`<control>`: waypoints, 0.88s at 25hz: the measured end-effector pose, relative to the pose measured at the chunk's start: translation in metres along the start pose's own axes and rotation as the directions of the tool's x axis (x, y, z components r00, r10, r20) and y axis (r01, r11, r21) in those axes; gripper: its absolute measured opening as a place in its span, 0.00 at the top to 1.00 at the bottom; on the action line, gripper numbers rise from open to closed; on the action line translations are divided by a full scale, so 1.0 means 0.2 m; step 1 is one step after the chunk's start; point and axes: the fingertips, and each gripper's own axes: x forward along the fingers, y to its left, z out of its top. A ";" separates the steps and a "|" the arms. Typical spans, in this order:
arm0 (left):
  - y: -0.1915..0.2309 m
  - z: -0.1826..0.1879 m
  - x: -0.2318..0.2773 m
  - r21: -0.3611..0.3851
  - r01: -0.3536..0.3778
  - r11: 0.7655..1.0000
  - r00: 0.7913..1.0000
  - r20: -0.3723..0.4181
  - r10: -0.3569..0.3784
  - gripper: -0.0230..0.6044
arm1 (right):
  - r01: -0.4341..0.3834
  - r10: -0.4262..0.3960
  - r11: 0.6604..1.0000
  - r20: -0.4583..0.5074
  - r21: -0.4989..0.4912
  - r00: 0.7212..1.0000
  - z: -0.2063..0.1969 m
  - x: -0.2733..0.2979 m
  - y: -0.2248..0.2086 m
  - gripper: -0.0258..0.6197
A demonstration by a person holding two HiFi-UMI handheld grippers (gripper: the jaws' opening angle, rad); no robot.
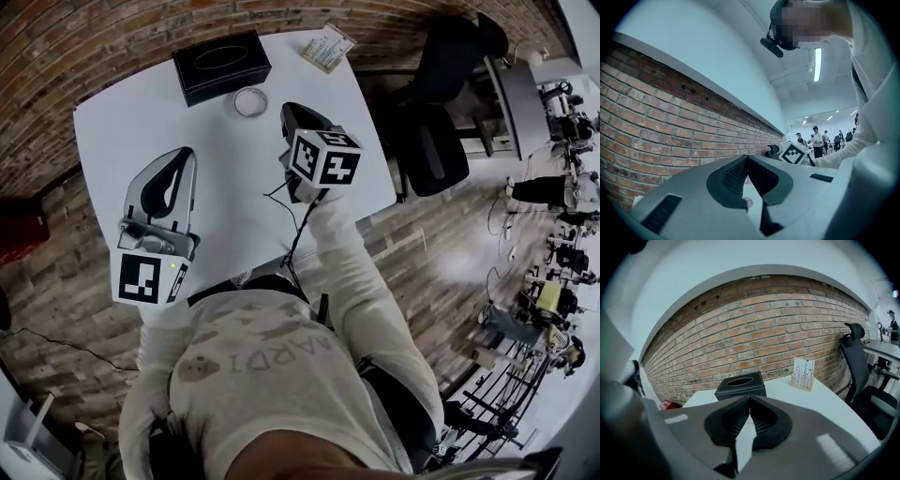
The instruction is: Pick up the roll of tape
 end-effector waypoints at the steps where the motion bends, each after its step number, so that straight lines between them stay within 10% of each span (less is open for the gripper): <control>1: 0.02 -0.01 0.00 -0.004 -0.001 1.000 1.000 -0.002 0.001 0.95 | 0.004 -0.004 1.000 -0.013 0.004 1.000 -0.01 0.04 -0.01 0.94; 22: 0.31 -0.20 0.18 -0.048 0.000 0.999 0.998 -0.062 -0.003 0.95 | 0.112 -0.087 0.991 -0.281 0.074 0.956 -0.27 0.69 -0.22 0.79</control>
